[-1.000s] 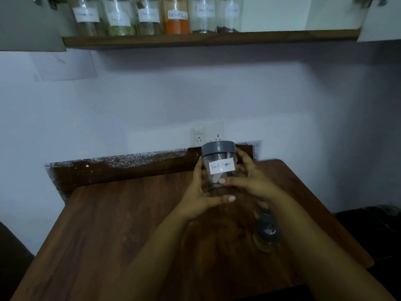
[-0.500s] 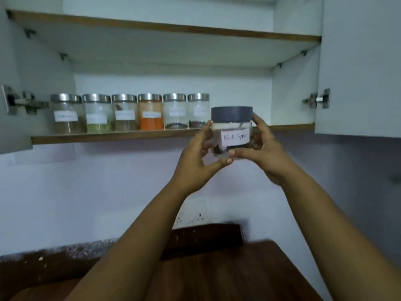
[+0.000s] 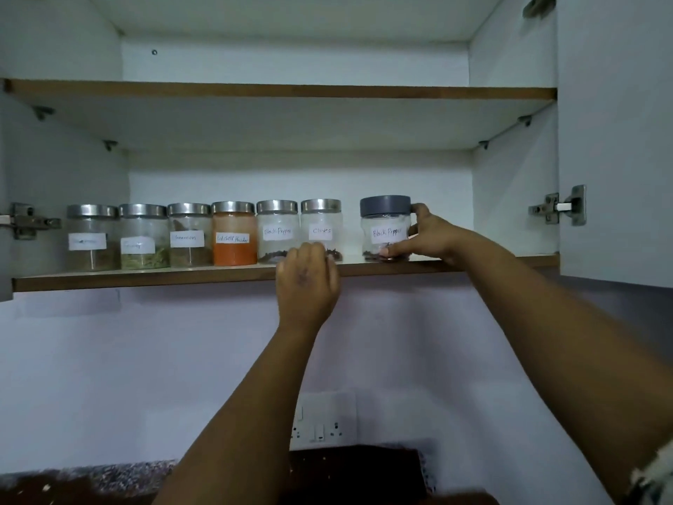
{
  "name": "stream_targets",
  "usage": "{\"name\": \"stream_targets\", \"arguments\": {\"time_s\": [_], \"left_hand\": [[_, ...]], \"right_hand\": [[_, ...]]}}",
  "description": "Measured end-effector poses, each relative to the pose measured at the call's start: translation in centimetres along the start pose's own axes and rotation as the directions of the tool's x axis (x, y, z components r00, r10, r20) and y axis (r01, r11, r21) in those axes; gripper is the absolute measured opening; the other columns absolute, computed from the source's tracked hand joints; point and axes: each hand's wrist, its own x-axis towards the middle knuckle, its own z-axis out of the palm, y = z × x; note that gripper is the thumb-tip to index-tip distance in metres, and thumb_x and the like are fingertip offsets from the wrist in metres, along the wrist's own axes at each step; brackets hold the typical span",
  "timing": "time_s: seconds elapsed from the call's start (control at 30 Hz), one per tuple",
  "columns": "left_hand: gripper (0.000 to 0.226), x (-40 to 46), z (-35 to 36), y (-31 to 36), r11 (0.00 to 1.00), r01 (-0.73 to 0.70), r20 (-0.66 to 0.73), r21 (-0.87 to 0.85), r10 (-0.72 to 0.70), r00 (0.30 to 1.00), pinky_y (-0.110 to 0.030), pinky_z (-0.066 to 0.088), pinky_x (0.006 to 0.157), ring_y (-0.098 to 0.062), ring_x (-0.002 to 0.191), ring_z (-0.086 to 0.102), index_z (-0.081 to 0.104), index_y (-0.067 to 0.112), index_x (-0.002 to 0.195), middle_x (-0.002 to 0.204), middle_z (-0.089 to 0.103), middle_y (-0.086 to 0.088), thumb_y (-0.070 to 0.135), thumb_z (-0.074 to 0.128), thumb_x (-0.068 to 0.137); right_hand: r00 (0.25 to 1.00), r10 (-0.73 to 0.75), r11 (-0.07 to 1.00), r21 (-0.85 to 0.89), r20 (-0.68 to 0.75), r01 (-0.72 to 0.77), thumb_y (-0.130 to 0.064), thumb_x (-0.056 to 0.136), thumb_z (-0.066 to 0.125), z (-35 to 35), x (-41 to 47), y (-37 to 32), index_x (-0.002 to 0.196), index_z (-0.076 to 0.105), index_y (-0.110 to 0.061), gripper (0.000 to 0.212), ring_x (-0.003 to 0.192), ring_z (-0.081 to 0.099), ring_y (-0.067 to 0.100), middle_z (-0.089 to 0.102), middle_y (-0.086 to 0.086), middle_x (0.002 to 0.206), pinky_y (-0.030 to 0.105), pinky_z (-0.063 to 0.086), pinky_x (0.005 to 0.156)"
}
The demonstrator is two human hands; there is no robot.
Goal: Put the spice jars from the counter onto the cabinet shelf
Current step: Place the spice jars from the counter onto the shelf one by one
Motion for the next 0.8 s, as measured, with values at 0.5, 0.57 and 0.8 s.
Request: {"name": "stream_targets", "arguments": {"time_s": [0.5, 0.57, 0.8], "left_hand": [[0.026, -1.3, 4.2, -3.0, 0.959, -0.112, -0.141, 0.261, 0.152, 0.978, -0.035, 0.034, 0.074, -0.023, 0.076, 0.042, 0.054, 0.011, 0.086, 0.082, 0.053, -0.009, 0.03, 0.038, 0.095], [0.026, -1.3, 4.2, -3.1, 0.958, -0.109, -0.144, 0.265, 0.151, 0.978, -0.035, 0.035, 0.076, -0.022, 0.078, 0.041, 0.054, 0.011, 0.086, 0.083, 0.053, -0.009, 0.029, 0.037, 0.095], [0.025, -1.4, 4.1, -2.9, 0.963, -0.099, -0.134, 0.252, 0.136, 0.982, -0.035, 0.036, 0.077, -0.022, 0.081, 0.041, 0.054, 0.011, 0.087, 0.085, 0.054, -0.008, 0.028, 0.037, 0.095]], "right_hand": [[0.985, 0.035, 0.999, -0.007, 0.17, -0.034, -0.026, 0.076, 0.082, 1.9, 6.3, 2.1, 0.147, 0.025, -0.013, 0.092, 0.118, 0.051, 0.021, 0.053, 0.005, 0.134, 0.03, 0.043, 0.096], [0.983, 0.034, 0.999, -0.005, 0.182, -0.034, -0.027, 0.076, 0.082, 2.1, 6.3, 2.0, 0.147, 0.025, -0.013, 0.092, 0.121, 0.051, 0.021, 0.052, 0.005, 0.136, 0.033, 0.044, 0.1], [0.987, 0.038, 0.997, -0.069, 0.156, -0.027, -0.031, 0.08, 0.078, 1.7, 5.7, 2.0, 0.141, 0.033, -0.007, 0.08, 0.106, 0.048, 0.019, 0.051, 0.005, 0.125, 0.028, 0.039, 0.084]]}}
